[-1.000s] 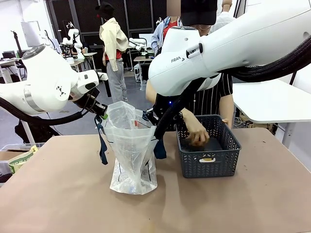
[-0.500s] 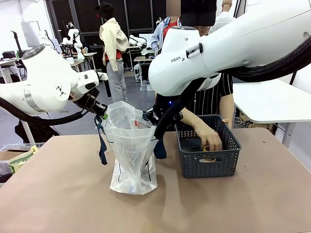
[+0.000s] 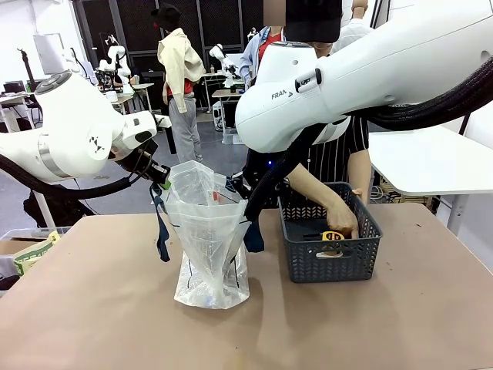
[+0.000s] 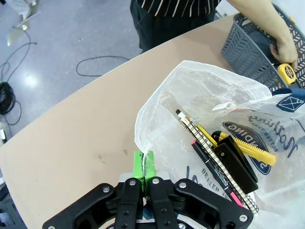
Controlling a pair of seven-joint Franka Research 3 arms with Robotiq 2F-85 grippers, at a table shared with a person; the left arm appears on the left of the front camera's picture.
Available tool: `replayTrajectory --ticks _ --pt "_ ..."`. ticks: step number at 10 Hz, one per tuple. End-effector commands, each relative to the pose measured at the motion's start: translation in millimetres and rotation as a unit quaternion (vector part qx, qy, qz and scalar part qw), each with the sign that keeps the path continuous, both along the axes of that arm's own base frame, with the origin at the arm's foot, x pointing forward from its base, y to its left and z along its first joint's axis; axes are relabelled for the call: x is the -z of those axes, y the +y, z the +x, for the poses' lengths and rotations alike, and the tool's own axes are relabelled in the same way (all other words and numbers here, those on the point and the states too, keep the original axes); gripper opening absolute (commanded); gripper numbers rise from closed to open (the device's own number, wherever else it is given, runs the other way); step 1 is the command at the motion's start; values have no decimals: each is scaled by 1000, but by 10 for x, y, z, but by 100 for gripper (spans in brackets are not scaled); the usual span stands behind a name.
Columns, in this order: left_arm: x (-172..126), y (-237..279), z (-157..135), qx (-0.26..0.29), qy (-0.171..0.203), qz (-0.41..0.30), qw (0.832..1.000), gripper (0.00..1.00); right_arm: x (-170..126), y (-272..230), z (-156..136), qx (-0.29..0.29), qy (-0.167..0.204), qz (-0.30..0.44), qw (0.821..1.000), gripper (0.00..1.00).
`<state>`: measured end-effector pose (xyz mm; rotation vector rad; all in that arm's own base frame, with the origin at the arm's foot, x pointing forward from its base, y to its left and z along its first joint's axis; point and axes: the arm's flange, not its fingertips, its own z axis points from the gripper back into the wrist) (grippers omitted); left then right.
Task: Transfer purchased items from the store into the shopping bag.
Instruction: Move the Reusable shopping bag to the right side of the table.
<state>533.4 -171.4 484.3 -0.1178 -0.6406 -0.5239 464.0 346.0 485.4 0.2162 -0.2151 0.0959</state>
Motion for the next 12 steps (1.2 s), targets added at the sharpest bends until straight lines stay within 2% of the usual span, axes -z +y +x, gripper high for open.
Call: replayTrajectory --ticks 1,12 --pt "-15 8 -1 -5 1 1 1000 0 -6 -11 -10 3 3 4 1000 0" --pt "-15 8 -1 -5 1 1 1000 0 -6 -11 -10 3 3 4 1000 0"
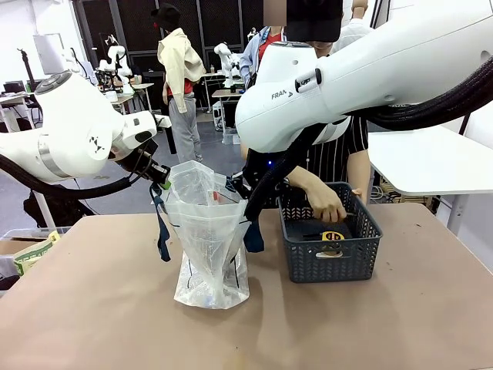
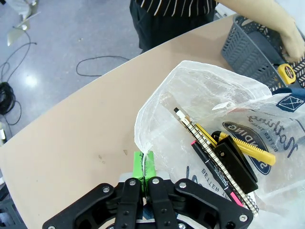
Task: Transfer purchased items from the store into the shopping bag.
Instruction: Move the Reusable shopping bag to the right side of the table.
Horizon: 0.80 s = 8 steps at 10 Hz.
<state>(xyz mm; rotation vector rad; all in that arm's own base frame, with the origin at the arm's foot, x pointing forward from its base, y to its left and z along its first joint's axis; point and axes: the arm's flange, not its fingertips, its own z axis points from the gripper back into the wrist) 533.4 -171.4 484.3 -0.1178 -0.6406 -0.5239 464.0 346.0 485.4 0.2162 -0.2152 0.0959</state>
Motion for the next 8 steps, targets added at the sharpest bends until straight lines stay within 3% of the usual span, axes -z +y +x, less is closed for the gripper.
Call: replayTrajectory --ticks 1,8 --pt "-15 8 -1 -5 1 1 1000 0 -6 -11 -10 3 3 4 1000 0" --pt "-15 8 -1 -5 1 1 1000 0 -6 -11 -10 3 3 4 1000 0"
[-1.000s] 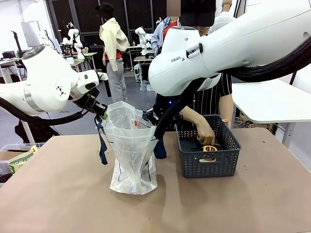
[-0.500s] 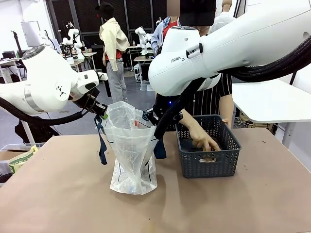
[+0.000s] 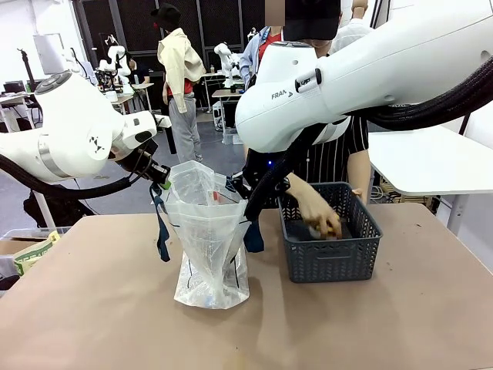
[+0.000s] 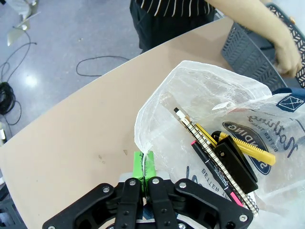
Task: Transfer purchased items from the store into the shopping bag.
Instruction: Move the Reusable shopping bag to the right side of the table.
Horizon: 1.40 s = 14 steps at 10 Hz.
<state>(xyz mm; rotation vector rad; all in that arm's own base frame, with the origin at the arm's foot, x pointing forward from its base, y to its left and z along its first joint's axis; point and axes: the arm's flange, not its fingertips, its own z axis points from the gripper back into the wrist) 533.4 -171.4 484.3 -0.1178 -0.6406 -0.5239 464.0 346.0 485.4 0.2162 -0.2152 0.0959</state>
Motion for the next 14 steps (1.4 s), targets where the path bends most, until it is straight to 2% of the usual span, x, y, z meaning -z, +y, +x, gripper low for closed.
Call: replayTrajectory --ticks 1,14 --pt "-15 8 -1 -5 1 1 1000 0 -6 -11 -10 3 3 4 1000 0" --pt "-15 8 -1 -5 1 1 1000 0 -6 -11 -10 3 3 4 1000 0"
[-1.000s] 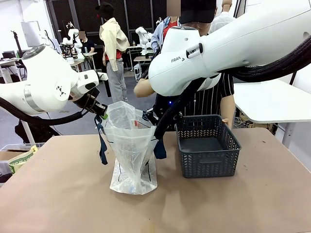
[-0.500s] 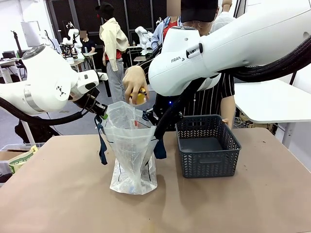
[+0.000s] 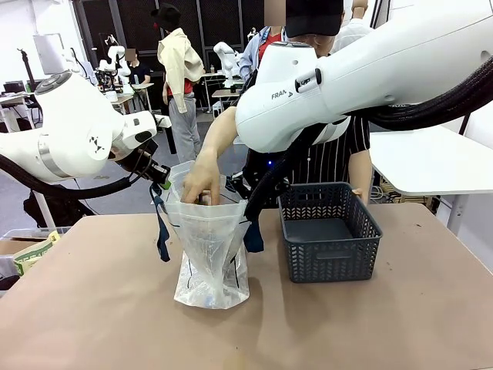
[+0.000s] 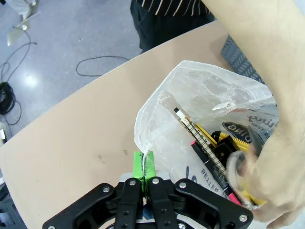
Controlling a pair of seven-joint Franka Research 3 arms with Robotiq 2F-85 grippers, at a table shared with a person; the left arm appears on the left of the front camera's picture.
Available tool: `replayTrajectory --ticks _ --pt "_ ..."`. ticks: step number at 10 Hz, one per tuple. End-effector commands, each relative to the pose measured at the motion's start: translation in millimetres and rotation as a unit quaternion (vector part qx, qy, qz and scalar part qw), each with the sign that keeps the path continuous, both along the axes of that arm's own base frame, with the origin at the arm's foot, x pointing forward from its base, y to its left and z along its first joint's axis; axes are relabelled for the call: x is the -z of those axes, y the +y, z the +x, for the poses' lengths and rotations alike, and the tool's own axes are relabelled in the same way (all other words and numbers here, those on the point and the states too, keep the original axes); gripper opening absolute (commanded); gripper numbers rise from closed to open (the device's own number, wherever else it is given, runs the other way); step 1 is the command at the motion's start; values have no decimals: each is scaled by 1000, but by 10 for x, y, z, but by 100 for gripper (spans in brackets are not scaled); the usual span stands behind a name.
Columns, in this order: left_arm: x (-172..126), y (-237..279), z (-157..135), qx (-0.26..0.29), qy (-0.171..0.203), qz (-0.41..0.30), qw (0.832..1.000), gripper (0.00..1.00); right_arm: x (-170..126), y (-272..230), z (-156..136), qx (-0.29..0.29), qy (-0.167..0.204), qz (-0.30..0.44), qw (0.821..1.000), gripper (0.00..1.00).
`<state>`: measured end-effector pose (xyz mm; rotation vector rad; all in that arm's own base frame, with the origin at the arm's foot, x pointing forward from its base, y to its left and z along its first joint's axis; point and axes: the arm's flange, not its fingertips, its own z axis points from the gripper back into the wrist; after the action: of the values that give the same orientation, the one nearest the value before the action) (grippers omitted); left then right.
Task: Transfer purchased items from the store into the shopping bag.
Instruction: Move the Reusable shopping bag to the right side of the table.
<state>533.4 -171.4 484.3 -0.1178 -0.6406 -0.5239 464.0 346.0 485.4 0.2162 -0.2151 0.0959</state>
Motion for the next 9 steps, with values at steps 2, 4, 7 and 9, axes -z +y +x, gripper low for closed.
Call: replayTrajectory --ticks 2,4,7,9 --pt "-15 8 -1 -5 1 1 1000 0 -6 -11 -10 3 3 4 1000 0" --pt "-15 8 -1 -5 1 1 1000 0 -6 -11 -10 3 3 4 1000 0" --pt "-15 8 -1 -5 1 1 1000 0 -6 -11 -10 3 3 4 1000 0" --pt "0 0 0 0 0 0 1000 0 1 0 0 0 0 0 1000 0"
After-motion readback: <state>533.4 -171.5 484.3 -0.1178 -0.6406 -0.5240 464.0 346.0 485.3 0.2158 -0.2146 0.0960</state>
